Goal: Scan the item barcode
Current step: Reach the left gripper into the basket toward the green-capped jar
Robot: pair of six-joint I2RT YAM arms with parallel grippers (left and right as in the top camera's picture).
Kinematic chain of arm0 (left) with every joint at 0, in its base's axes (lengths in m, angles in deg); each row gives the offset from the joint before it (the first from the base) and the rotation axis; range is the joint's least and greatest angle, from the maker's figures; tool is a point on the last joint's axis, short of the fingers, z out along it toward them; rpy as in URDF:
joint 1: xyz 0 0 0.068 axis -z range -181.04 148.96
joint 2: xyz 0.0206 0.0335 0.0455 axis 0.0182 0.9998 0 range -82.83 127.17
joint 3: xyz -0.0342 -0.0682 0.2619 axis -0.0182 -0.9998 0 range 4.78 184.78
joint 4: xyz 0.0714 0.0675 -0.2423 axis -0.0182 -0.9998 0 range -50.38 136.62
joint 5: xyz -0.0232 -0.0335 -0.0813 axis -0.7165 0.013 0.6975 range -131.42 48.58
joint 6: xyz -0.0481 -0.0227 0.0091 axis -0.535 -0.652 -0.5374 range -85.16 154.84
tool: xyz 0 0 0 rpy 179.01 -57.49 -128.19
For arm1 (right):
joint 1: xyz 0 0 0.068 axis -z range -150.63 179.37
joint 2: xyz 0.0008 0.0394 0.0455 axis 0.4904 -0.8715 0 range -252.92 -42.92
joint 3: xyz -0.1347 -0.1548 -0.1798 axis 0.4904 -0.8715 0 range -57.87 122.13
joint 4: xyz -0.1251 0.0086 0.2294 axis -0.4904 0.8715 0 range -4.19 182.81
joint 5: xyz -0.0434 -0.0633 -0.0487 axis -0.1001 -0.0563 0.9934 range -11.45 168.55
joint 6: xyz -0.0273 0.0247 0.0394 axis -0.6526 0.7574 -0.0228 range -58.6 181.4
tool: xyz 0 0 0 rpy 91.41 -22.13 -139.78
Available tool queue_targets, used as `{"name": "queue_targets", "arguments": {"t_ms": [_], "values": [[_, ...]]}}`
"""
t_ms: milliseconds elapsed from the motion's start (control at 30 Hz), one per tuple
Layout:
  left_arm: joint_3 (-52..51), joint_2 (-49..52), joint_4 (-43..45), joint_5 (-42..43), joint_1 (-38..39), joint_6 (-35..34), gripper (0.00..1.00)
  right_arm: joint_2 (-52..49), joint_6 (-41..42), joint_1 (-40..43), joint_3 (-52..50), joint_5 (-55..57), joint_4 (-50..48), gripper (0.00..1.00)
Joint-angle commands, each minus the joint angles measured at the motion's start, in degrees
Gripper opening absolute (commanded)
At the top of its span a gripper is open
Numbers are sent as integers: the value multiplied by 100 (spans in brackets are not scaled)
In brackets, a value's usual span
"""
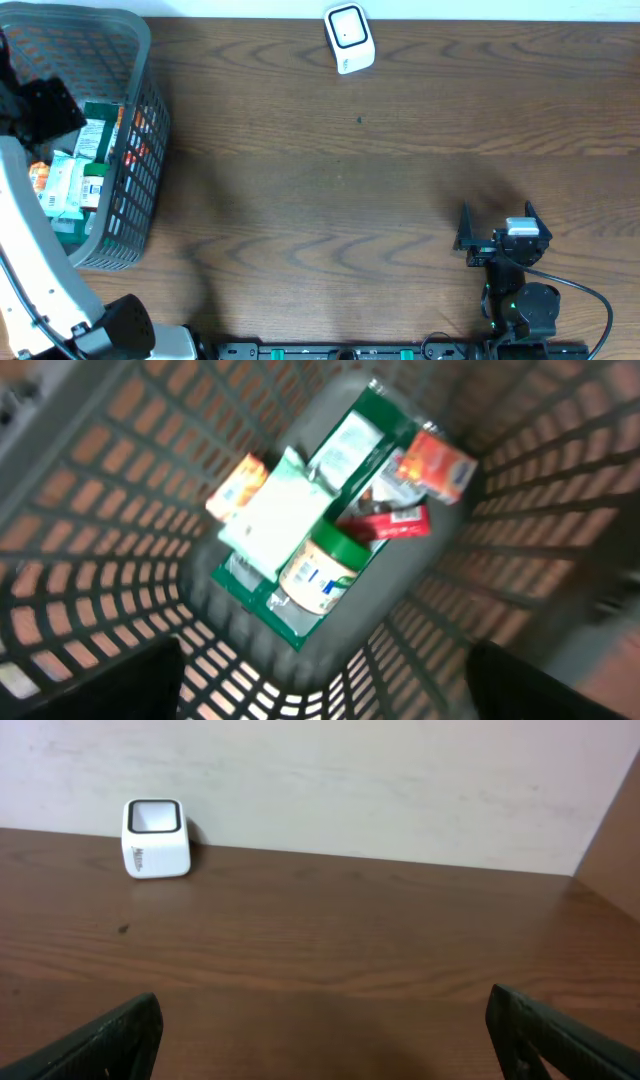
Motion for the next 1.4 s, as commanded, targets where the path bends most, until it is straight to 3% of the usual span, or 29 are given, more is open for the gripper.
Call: {"name": "queue_targets", "arguments": {"t_ms": [0,67,700,1367], "values": [[-407,7,96,79,-116,-127,96,31,85,20,-7,55,20,99],[-660,7,225,79,-116,-125,100,31,85,20,-7,55,17,99],[-2450,219,1495,76,-363,-129,98,31,85,20,-7,55,17,99],[-2527,1440,1508,76,-363,-129,98,31,85,20,-7,55,17,99]]}}
